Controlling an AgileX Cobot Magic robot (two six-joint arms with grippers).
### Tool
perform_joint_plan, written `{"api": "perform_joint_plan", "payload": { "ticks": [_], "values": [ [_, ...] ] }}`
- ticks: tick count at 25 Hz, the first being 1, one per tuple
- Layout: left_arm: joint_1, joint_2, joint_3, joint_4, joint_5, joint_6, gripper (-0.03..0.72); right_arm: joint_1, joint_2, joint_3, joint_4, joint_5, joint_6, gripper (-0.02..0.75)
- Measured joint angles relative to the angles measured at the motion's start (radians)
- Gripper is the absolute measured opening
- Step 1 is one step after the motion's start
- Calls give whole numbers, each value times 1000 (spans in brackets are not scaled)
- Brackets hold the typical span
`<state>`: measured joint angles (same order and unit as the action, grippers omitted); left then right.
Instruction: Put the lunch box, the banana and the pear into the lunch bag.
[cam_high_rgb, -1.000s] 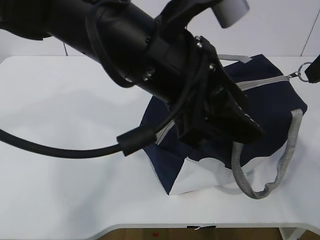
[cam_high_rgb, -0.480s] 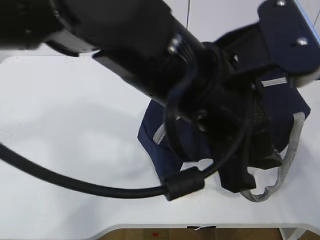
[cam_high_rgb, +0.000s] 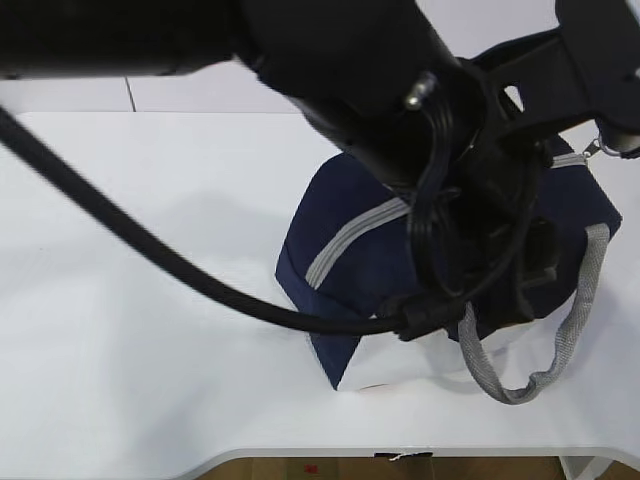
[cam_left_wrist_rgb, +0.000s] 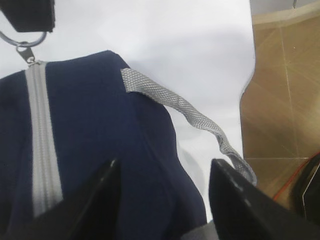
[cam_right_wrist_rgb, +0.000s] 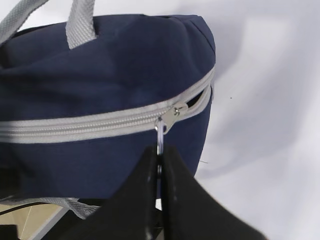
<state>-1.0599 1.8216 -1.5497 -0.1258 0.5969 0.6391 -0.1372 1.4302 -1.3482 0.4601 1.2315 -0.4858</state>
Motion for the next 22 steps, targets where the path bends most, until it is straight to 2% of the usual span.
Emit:
{"api": "perform_joint_plan", "payload": {
  "ticks": [12,22],
  "values": [
    [-8,91,-122,50,39,-25,426,0,0,0,33,0,0,6],
    [-8,152,-124,118,8,-25,426,0,0,0,53,1,0,6]
  ]
}}
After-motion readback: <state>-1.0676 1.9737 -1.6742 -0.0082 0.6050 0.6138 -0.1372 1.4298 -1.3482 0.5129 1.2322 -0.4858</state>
